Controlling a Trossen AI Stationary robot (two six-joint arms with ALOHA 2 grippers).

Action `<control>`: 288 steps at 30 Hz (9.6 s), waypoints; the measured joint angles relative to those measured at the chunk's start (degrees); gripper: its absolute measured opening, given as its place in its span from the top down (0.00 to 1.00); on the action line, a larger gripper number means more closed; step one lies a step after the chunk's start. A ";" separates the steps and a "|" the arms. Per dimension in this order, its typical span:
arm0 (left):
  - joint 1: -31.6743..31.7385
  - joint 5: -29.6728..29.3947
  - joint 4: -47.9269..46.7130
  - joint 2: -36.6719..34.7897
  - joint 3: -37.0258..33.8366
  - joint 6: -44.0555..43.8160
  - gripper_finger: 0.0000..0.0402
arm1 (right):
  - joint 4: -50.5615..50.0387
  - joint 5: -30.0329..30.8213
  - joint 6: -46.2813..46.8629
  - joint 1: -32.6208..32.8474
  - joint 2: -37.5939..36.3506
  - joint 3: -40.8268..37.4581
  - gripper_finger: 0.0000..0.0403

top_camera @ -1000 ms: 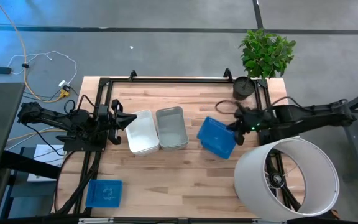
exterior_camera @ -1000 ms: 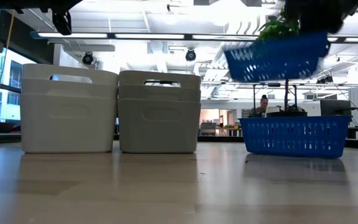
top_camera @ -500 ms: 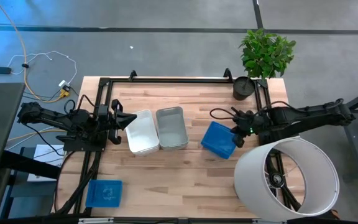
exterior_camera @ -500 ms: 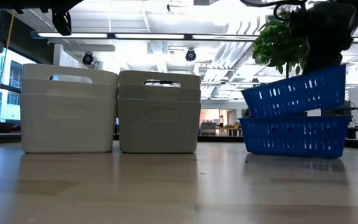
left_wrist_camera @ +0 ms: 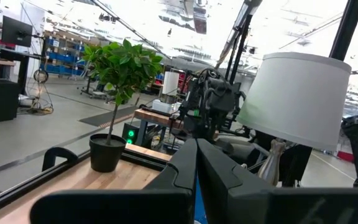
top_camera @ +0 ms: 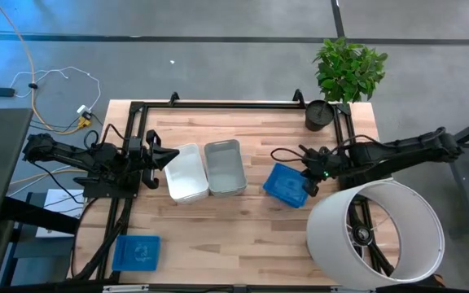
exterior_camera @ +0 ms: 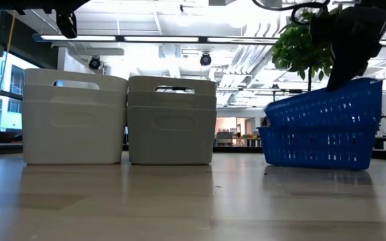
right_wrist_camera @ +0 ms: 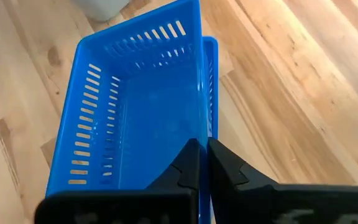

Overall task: Stack baskets by color
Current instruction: Stack the top blue bin on top of the right blue bin, then stack the bottom blue bin on top of the top blue bins

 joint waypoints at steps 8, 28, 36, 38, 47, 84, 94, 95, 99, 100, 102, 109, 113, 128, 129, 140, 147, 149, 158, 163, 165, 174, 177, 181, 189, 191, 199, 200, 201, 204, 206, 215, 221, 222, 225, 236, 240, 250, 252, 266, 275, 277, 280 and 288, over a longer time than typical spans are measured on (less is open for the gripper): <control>0.02 0.00 -0.01 0.00 0.00 -0.02 1.00 | 2.42 5.90 2.46 2.42 3.83 0.00 1.00; 0.00 0.02 0.01 0.00 0.00 -0.93 1.00 | 12.66 8.12 15.33 7.13 3.31 -8.26 1.00; 0.00 0.02 0.01 0.00 0.00 -0.94 1.00 | 12.61 8.54 13.85 6.87 3.31 -8.26 0.97; 0.01 0.02 0.00 0.00 0.00 -0.96 1.00 | 12.60 7.90 13.65 6.87 3.31 -8.26 0.96; 0.00 0.02 -0.01 0.00 0.00 -0.92 1.00 | 11.63 7.49 13.79 6.84 3.31 -7.70 0.74; 0.00 0.96 -0.95 0.00 0.00 -5.42 1.00 | 65.50 15.23 -15.65 6.56 -23.90 -28.78 0.49; 0.01 1.54 -1.10 0.07 0.00 -5.43 1.00 | 59.78 15.91 -15.42 6.52 -23.64 -27.15 0.49; 0.00 1.77 -1.24 0.07 0.00 -5.42 1.00 | 59.78 15.90 -15.44 6.52 -23.64 -27.15 0.49; 0.00 1.94 -2.49 0.07 0.00 -5.62 1.00 | 59.71 15.91 -15.67 6.52 -23.64 -27.15 0.49; 0.00 1.94 -2.54 0.07 0.00 -5.84 1.00 | 59.69 15.89 -15.69 6.52 -23.64 -27.15 0.49; 0.01 1.96 -2.56 0.07 0.00 -6.58 1.00 | 59.69 15.89 -15.69 6.52 -23.64 -27.15 0.49; 0.01 1.96 -2.47 0.07 0.00 -6.91 1.00 | 57.99 15.85 -15.72 6.52 -23.64 -27.12 0.49; 0.02 1.94 -2.44 0.07 0.00 -7.08 1.00 | 57.97 15.82 -15.73 6.52 -23.64 -27.12 0.49; 0.00 -0.61 -2.59 0.07 0.00 -8.15 0.99 | 58.01 14.45 -15.71 6.49 -23.64 -27.10 0.49; 0.02 -0.57 -2.63 0.07 0.00 -8.13 0.98 | 58.01 14.45 -15.71 6.49 -23.64 -27.10 0.49; 0.00 0.37 -3.99 0.07 0.00 -7.98 0.94 | 58.05 12.26 -18.65 6.49 -23.64 -27.10 0.72; 0.00 0.72 -4.77 0.07 0.00 -7.96 0.94 | 58.01 9.97 -17.91 6.49 -23.64 -27.10 0.97; 0.00 0.72 -4.86 0.07 0.00 -7.98 0.94 | 58.01 9.99 -17.10 6.49 -23.64 -27.10 0.97; 0.00 2.23 -5.53 0.07 0.00 -7.96 0.94 | 58.02 9.99 -16.73 6.49 -23.64 -27.10 1.00; 0.00 2.36 -6.37 0.07 0.00 -7.96 0.94 | 58.01 9.99 -16.73 6.49 -23.64 -27.10 1.00; 0.00 2.43 -6.70 0.07 0.00 -7.95 0.94 | 58.03 9.99 -16.73 6.49 -23.64 -27.10 1.00; 0.00 1.62 -8.67 0.07 0.00 -6.43 0.86 | 58.01 9.99 -15.47 6.49 -23.64 -27.10 1.00; 0.00 0.36 -8.66 0.07 0.00 -6.40 0.78 | 58.01 9.99 -15.44 6.49 -23.64 -27.10 1.00; 0.00 -1.25 -8.65 0.07 0.00 -6.40 0.65 | 58.01 9.99 -15.24 6.50 -23.63 -27.10 1.00; 0.02 -1.00 -8.65 0.07 0.00 -6.40 0.44 | 58.01 10.01 -15.14 6.49 -23.64 -27.10 1.00; 0.00 0.15 -8.96 0.48 0.13 -6.40 0.42 | 58.01 10.31 -13.98 6.50 -23.64 -27.10 1.00; 0.02 7.56 -29.79 6.30 11.93 -4.60 0.42 | 58.01 10.43 -13.70 6.50 -23.64 -27.10 1.00; -0.03 9.59 -33.54 7.23 14.12 -4.48 0.42 | 58.01 10.43 -13.70 6.49 -23.62 -27.10 1.00; -0.23 11.87 -37.85 8.21 16.49 -4.42 0.42 | 58.01 10.42 -13.70 6.51 -23.63 -27.10 1.00; -1.47 18.38 -51.93 11.83 23.48 -5.67 0.42 | 57.99 10.40 -13.70 6.49 -23.62 -27.10 1.00; -3.25 22.28 -59.93 14.80 27.18 -7.86 0.42 | 58.01 10.42 -13.70 6.51 -23.64 -27.10 1.00; -24.02 30.17 -73.48 30.28 31.06 -18.57 0.42 | 57.99 10.37 -13.70 6.50 -23.62 -27.10 1.00; -38.37 26.51 -73.60 42.03 31.06 -27.75 0.42 | 57.64 10.36 -13.70 6.49 -23.64 -27.08 1.00; -40.31 25.79 -73.57 44.02 31.06 -29.35 0.42 | 57.57 10.34 -13.70 6.52 -23.64 -27.10 1.00; -44.04 24.65 -72.79 49.28 31.06 -32.80 0.42 | 57.55 10.34 -13.70 6.52 -23.64 -27.08 1.00; -45.57 23.09 -69.81 58.00 30.96 -41.48 0.42 | 56.62 10.23 -13.70 6.49 -23.64 -27.08 1.00; -45.57 21.72 -70.17 59.20 30.95 -41.10 0.47 | 56.63 10.23 -13.70 6.52 -23.64 -27.08 1.00; -45.04 21.35 -71.15 60.08 30.93 -36.01 0.80 | 56.21 10.25 -13.70 6.49 -23.66 -27.08 1.00; -44.44 21.06 -71.35 59.43 30.93 -33.59 0.90 | 56.23 10.24 -13.70 6.50 -23.69 -27.08 1.00; -37.99 15.20 -71.24 41.52 34.26 -24.82 1.00 | 56.68 8.31 -13.70 6.51 -23.70 -27.07 1.00; -30.05 6.42 -70.81 30.34 41.06 -18.71 1.00 | 57.30 7.78 -13.49 6.49 -23.69 -27.06 1.00; -27.96 4.67 -69.33 29.60 42.85 -15.80 1.00 | 58.53 7.13 -13.52 6.49 -23.66 -27.08 1.00; -24.48 2.89 -61.91 28.48 43.53 -10.43 1.00 | 61.30 6.82 -13.56 6.52 -23.68 -27.06 1.00; -12.39 0.24 -34.06 22.23 32.08 2.78 1.00 | 62.61 6.82 -13.69 6.50 -23.66 -27.07 1.00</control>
